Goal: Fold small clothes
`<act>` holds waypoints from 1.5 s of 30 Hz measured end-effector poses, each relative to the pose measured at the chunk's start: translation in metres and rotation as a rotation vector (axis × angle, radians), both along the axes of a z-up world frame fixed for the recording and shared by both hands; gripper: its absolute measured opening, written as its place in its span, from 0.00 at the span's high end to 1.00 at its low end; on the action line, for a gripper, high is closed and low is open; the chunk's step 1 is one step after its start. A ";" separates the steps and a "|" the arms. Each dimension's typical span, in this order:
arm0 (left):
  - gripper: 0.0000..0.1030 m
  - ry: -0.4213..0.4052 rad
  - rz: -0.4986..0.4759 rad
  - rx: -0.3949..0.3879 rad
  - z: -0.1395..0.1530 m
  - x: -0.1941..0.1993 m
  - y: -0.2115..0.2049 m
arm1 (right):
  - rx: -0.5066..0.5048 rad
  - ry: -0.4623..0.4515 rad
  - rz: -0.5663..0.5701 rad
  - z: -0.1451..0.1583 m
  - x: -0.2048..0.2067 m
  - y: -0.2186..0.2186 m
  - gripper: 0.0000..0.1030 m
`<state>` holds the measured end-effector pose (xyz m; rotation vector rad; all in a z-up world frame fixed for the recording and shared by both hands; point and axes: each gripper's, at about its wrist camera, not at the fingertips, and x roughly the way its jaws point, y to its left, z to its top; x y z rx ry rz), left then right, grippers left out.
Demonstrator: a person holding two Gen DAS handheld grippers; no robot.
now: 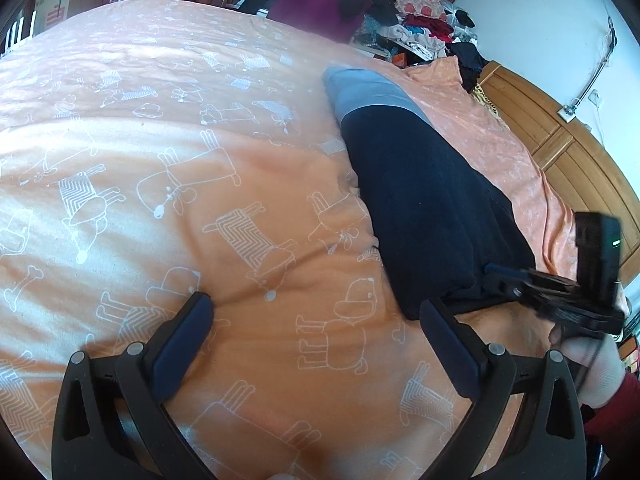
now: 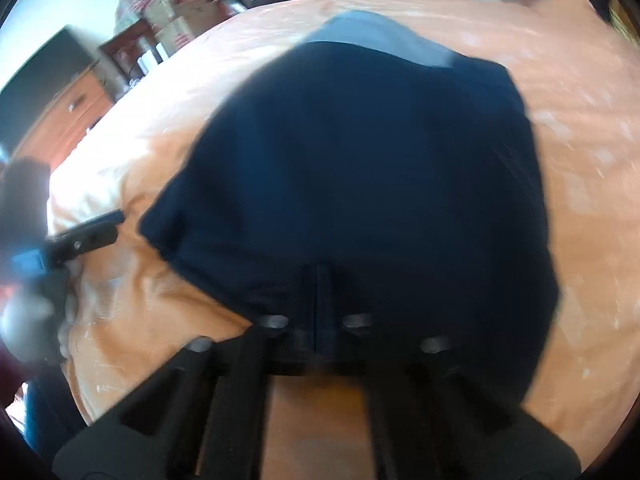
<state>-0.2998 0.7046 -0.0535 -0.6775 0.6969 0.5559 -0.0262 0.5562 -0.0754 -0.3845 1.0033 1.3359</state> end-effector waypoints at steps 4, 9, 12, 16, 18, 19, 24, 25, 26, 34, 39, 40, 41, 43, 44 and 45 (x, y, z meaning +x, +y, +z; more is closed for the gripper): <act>0.00 0.016 0.000 -0.005 0.002 0.002 0.001 | 0.032 -0.045 0.046 0.027 -0.015 -0.015 0.52; 0.00 0.228 -0.078 0.162 0.018 0.035 -0.037 | -0.038 -0.258 -0.017 0.049 -0.060 -0.057 0.12; 0.00 0.328 -0.126 0.161 0.010 0.056 -0.066 | -0.074 -0.302 -0.121 0.042 -0.066 -0.089 0.04; 0.00 0.387 -0.066 0.168 -0.006 0.063 -0.077 | -0.159 -0.220 -0.235 0.009 -0.058 -0.097 0.04; 0.00 0.386 -0.058 0.175 -0.008 0.063 -0.078 | -0.203 -0.178 -0.251 -0.009 -0.053 -0.099 0.00; 0.00 0.383 -0.058 0.172 -0.007 0.062 -0.077 | -0.191 -0.187 -0.255 -0.011 -0.053 -0.099 0.00; 0.00 0.387 -0.059 0.183 -0.008 0.062 -0.078 | -0.201 -0.191 -0.274 -0.010 -0.052 -0.090 0.00; 0.00 0.388 -0.060 0.184 -0.010 0.064 -0.081 | -0.198 -0.195 -0.269 -0.010 -0.050 -0.090 0.00; 0.00 0.389 -0.059 0.181 -0.010 0.063 -0.080 | -0.198 -0.200 -0.264 -0.011 -0.049 -0.088 0.00; 0.00 0.381 -0.044 0.171 -0.012 0.068 -0.073 | -0.244 -0.180 -0.335 -0.015 -0.042 -0.071 0.00; 0.00 0.387 -0.055 0.160 -0.007 0.071 -0.069 | -0.222 -0.226 -0.320 0.003 -0.043 -0.066 0.04; 0.00 0.375 -0.054 0.158 -0.004 0.071 -0.068 | -0.205 -0.238 -0.315 0.010 -0.046 -0.067 0.04; 0.00 0.360 -0.050 0.157 0.002 0.070 -0.068 | -0.180 -0.254 -0.314 0.022 -0.048 -0.068 0.03; 0.00 0.341 -0.019 0.202 0.024 0.067 -0.072 | -0.113 -0.282 -0.318 0.053 -0.053 -0.071 0.03; 0.00 0.324 -0.010 0.243 0.037 0.066 -0.075 | -0.077 -0.293 -0.323 0.070 -0.055 -0.072 0.03; 0.00 0.298 0.000 0.305 0.057 0.065 -0.081 | -0.037 -0.306 -0.327 0.089 -0.057 -0.072 0.03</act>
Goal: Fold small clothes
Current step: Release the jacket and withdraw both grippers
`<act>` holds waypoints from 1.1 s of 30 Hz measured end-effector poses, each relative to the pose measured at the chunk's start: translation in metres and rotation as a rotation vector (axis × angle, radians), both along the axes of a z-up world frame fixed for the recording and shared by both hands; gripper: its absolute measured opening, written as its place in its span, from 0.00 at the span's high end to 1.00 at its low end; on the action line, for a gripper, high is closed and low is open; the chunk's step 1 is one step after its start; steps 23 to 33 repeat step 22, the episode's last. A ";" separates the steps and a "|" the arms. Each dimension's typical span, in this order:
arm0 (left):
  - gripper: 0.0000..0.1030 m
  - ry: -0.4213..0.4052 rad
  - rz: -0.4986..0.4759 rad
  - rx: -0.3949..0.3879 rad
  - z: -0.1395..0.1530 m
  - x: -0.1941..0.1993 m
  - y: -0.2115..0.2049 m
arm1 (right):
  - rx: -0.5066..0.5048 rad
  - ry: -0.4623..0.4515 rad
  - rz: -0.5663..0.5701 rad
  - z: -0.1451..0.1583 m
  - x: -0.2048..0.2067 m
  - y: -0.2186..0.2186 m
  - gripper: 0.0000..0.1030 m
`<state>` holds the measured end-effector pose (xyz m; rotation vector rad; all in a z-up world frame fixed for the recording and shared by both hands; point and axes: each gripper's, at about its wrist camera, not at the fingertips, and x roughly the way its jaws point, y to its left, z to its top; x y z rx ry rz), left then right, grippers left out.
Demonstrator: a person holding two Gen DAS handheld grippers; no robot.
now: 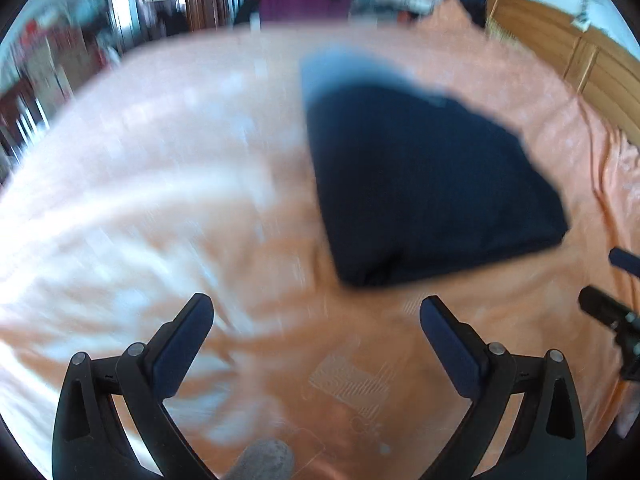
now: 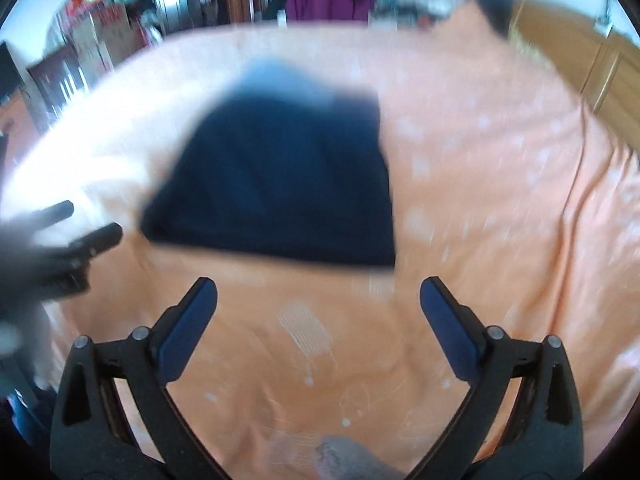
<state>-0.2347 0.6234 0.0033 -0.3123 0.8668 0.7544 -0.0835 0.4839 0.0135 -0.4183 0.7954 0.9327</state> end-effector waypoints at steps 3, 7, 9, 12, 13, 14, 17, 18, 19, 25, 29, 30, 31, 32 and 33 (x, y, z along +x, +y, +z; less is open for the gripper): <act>0.00 -0.078 0.008 0.141 0.057 -0.001 -0.014 | 0.095 -0.058 0.017 0.051 -0.008 0.000 0.01; 0.00 -0.223 0.012 0.161 0.119 -0.004 -0.021 | 0.199 -0.109 0.006 0.100 -0.016 -0.004 0.00; 0.00 -0.280 0.015 0.183 0.144 -0.005 -0.027 | 0.232 -0.127 0.003 0.116 -0.017 -0.005 0.00; 0.00 -0.320 0.008 0.189 0.163 -0.007 -0.033 | 0.244 -0.131 0.000 0.121 -0.009 -0.002 0.00; 0.00 -0.324 0.013 0.204 0.167 -0.007 -0.036 | 0.245 -0.107 0.005 0.121 -0.014 -0.004 0.00; 0.00 -0.326 0.005 0.225 0.171 -0.008 -0.039 | 0.249 -0.084 0.010 0.119 -0.007 -0.002 0.00; 0.00 -0.326 -0.002 0.259 0.178 -0.012 -0.048 | 0.261 -0.028 -0.017 0.111 0.001 0.000 0.00; 0.00 -0.328 -0.004 0.257 0.180 -0.012 -0.050 | 0.256 -0.009 -0.043 0.105 0.005 0.002 0.00; 0.00 -0.328 -0.003 0.251 0.181 -0.013 -0.052 | 0.236 0.038 -0.034 0.099 0.008 0.006 0.00; 0.00 -0.335 0.002 0.247 0.182 -0.015 -0.055 | 0.217 0.055 -0.036 0.092 0.009 0.009 0.00; 0.00 -0.335 0.002 0.247 0.182 -0.015 -0.055 | 0.217 0.055 -0.036 0.092 0.009 0.009 0.00; 0.00 -0.335 0.002 0.247 0.182 -0.015 -0.055 | 0.217 0.055 -0.036 0.092 0.009 0.009 0.00; 0.00 -0.335 0.002 0.247 0.182 -0.015 -0.055 | 0.217 0.055 -0.036 0.092 0.009 0.009 0.00; 0.00 -0.335 0.002 0.247 0.182 -0.015 -0.055 | 0.217 0.055 -0.036 0.092 0.009 0.009 0.00; 0.00 -0.335 0.002 0.247 0.182 -0.015 -0.055 | 0.217 0.055 -0.036 0.092 0.009 0.009 0.00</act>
